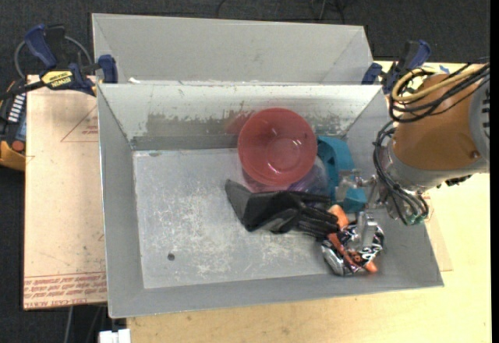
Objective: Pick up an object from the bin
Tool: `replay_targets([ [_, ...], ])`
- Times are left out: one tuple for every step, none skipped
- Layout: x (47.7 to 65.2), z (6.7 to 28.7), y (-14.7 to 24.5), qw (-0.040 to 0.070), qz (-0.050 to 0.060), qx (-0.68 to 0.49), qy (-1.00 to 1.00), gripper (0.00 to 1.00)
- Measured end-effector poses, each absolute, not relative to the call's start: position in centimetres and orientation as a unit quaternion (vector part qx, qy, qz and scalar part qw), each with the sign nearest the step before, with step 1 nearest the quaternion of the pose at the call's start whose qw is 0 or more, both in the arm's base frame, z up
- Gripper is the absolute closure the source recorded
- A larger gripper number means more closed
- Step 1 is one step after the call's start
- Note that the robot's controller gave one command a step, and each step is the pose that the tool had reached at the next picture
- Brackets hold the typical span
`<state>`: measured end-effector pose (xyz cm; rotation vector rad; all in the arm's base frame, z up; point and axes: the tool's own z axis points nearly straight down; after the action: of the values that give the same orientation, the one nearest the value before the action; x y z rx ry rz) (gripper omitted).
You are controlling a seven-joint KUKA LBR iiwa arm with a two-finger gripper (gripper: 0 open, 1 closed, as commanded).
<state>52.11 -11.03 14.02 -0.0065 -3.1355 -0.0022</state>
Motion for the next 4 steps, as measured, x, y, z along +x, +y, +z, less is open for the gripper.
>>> replay_targets([
  [52.3,14.5,-11.0,-0.001,0.000,0.000,-1.000,0.00],
  [52.1,6.9,-3.5,0.004,-0.002,-0.037,-0.999,0.00],
  [52.3,7.0,-3.5,-0.001,-0.001,-0.040,-0.999,0.00],
  [52.2,6.9,-3.5,0.002,-0.002,-0.037,-0.999,0.00],
])
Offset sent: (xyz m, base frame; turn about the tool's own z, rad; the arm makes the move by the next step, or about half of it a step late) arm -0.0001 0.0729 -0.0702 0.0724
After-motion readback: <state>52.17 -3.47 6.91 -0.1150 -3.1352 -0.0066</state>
